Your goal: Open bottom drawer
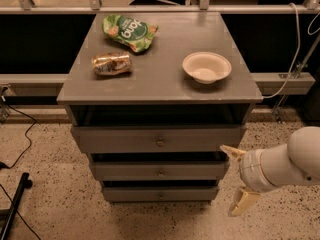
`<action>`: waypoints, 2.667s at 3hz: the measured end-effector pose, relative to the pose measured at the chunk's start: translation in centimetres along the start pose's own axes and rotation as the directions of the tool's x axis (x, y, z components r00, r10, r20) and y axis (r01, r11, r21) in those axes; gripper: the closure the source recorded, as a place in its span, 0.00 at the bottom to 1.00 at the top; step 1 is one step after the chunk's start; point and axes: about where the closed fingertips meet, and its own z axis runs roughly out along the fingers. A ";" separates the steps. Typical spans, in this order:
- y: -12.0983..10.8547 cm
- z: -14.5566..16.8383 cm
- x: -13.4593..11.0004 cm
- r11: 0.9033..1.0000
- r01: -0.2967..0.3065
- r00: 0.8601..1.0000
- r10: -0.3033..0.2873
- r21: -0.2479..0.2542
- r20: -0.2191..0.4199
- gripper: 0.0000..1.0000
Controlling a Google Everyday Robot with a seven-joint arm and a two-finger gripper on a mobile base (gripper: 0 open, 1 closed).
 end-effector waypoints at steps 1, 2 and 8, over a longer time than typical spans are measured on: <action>0.3 4.0 0.4 0.997 0.075 0.997 -0.074 -0.021 0.037 0.00; 2.3 10.8 1.5 0.987 0.160 0.979 -0.157 -0.007 0.130 0.00; 8.4 29.8 15.1 0.993 0.105 0.956 -0.087 -0.050 0.279 0.00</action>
Offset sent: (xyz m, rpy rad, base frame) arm 0.0083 0.0516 -0.2185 0.1901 -0.1465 0.3105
